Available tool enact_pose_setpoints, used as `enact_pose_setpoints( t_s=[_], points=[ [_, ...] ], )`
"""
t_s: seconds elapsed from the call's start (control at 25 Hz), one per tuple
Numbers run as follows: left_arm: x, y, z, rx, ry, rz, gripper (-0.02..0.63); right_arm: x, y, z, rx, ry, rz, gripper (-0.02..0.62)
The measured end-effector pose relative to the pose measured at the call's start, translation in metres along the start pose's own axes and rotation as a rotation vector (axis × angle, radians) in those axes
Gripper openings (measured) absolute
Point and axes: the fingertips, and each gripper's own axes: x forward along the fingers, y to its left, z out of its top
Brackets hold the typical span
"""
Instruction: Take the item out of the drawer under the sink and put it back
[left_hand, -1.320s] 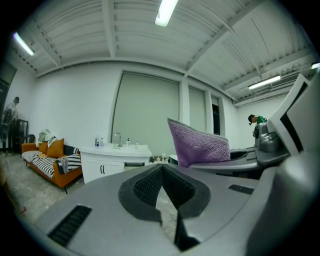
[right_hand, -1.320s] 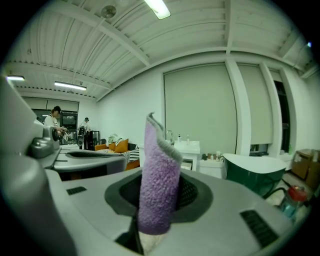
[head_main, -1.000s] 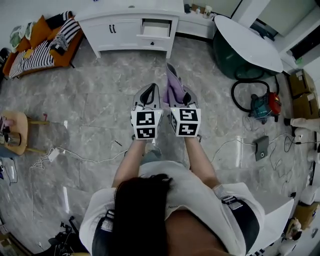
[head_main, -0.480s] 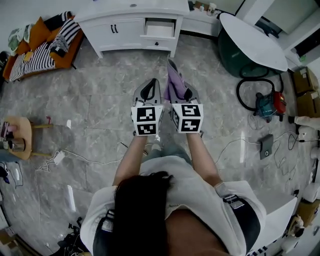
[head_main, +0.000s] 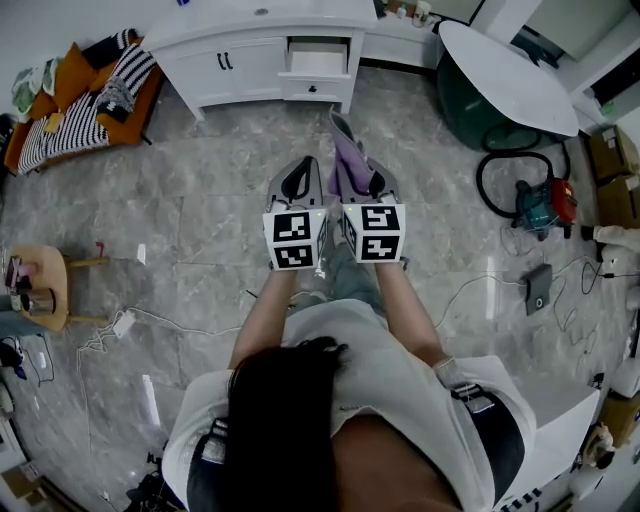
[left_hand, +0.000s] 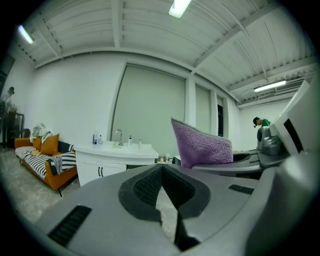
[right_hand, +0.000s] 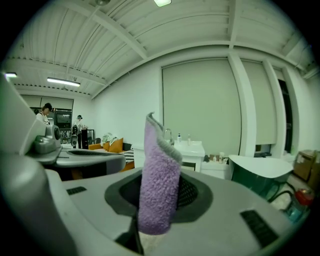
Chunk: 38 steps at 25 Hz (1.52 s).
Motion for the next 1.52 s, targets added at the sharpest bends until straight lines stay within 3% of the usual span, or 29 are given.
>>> enact_pose_setpoints(
  t_s=[0.44,1.0,1.52],
  points=[
    [0.091,0.018,0.007,-0.004,0.023,0.023,0.003,0.082,-0.044,0.031,0.0,-0.038,0.038,0.123],
    [0.233,0.028,0.032,-0.002,0.038,0.071,0.003,0.197,-0.133,0.052,-0.015,0.018,0.083,0.123],
    [0.307,0.025,0.037,-0.025,0.047,0.084,0.003,0.254,-0.184,0.055,0.001,0.035,0.117,0.123]
  ],
)
